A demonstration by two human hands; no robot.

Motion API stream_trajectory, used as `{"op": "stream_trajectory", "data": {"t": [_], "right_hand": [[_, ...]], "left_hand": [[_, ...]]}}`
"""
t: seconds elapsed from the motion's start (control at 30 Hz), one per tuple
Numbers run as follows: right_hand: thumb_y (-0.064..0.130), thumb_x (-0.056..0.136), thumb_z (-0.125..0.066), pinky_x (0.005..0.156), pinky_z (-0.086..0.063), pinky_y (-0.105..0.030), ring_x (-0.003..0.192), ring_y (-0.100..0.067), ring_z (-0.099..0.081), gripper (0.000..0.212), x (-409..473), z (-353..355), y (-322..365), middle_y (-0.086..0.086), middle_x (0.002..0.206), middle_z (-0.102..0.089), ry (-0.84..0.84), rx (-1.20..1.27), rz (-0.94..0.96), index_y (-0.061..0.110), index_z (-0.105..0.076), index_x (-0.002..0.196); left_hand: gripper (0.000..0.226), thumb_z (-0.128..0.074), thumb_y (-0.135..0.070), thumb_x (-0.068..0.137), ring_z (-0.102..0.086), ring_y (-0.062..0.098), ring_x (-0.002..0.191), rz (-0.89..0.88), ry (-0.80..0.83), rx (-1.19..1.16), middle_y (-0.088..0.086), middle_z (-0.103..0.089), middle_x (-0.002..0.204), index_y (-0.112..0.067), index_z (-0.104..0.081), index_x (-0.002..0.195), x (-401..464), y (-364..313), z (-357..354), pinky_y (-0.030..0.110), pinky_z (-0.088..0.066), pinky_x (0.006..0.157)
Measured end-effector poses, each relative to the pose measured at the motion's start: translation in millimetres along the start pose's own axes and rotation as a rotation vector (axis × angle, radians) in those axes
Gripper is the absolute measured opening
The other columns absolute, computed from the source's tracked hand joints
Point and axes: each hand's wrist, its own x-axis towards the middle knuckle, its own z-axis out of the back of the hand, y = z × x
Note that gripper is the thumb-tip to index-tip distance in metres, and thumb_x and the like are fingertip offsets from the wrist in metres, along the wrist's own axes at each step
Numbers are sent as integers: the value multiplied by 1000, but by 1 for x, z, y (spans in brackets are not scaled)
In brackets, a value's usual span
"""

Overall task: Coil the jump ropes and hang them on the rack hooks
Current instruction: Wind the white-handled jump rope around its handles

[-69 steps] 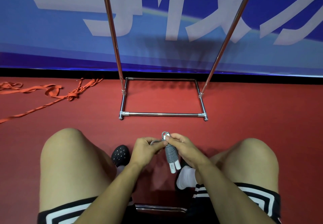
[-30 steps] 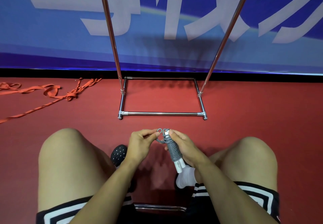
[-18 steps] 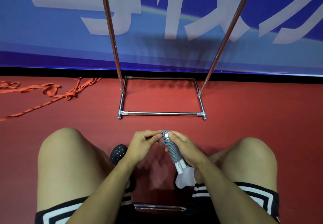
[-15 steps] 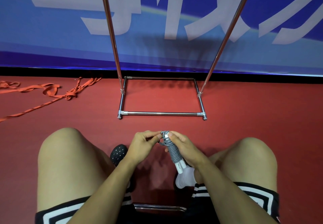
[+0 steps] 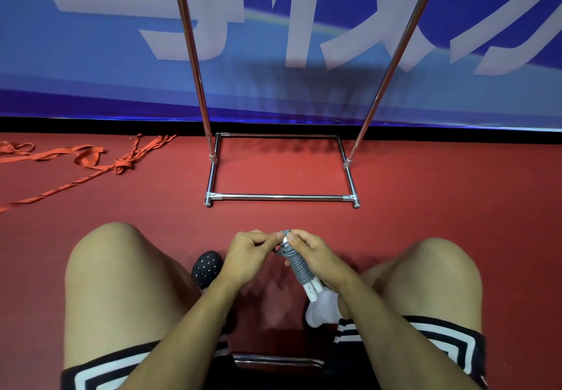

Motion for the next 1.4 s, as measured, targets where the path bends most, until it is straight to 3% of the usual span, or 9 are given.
{"op": "stream_trajectory", "data": {"t": [0.17, 0.27, 0.37, 0.47, 0.6, 0.8, 0.93, 1.4], "right_hand": [[36, 107, -49, 83, -56, -44, 83, -19, -70, 29, 2, -3, 0, -18, 115, -71, 1, 5, 20, 12, -60, 121], [37, 107, -50, 84, -57, -49, 83, -19, -71, 28, 2, -6, 0, -15, 113, -71, 2, 5, 26, 17, -53, 125], [36, 106, -51, 77, -56, -43, 80, -21, -70, 29, 1, -6, 3, -9, 108, -71, -12, 38, 19, 23, -43, 131], [38, 106, -52, 77, -56, -45, 80, -21, -70, 29, 1, -5, 3, -11, 109, -70, -16, 38, 27, 25, -45, 131], [39, 105, -54, 77, -55, -46, 81, -22, -71, 29, 2, -3, 1, -16, 112, -70, -12, 43, 18, 25, -47, 129], [33, 107, -51, 73, -56, -34, 79, -20, -69, 29, 0, -3, 4, -14, 109, -70, -8, 60, 12, 19, -46, 132], [34, 106, -52, 73, -55, -35, 78, -18, -70, 29, 1, -3, 3, -10, 106, -70, 0, 58, -3, 20, -46, 131], [33, 107, -50, 69, -55, -31, 77, -15, -69, 30, -2, -4, 3, -10, 106, -70, -6, 48, -31, 18, -46, 133]], "left_hand": [[19, -71, -21, 95, -66, 3, 75, 28, -54, -95, 2, -76, 79, -15, -83, 82, -1, -2, -1, 13, -46, 75], [21, -69, -18, 97, -66, 1, 73, 26, -78, -81, 0, -76, 76, -13, -81, 80, -1, -1, -3, 11, -46, 74], [27, -67, -19, 99, -64, 3, 70, 20, -97, -68, 1, -75, 74, -10, -78, 76, -2, 1, -6, 13, -46, 72], [29, -63, -20, 101, -63, 7, 74, 49, -73, -137, 4, -74, 77, -5, -76, 79, -2, 3, -9, 18, -48, 76], [27, -63, -26, 101, -69, 15, 87, 102, -35, -182, 8, -78, 89, -12, -79, 86, 0, 9, -10, 33, -50, 91], [23, -64, -24, 100, -71, 16, 90, 141, -53, -265, 11, -78, 93, -10, -79, 89, 0, 10, -13, 33, -52, 94], [18, -64, -17, 98, -71, 19, 95, 184, -63, -364, 14, -78, 99, -6, -78, 94, 0, 12, -14, 34, -52, 98], [15, -54, -6, 101, -66, 17, 80, 313, 29, -536, 10, -73, 91, -5, -69, 98, 7, 17, -17, 29, -54, 84]]}}
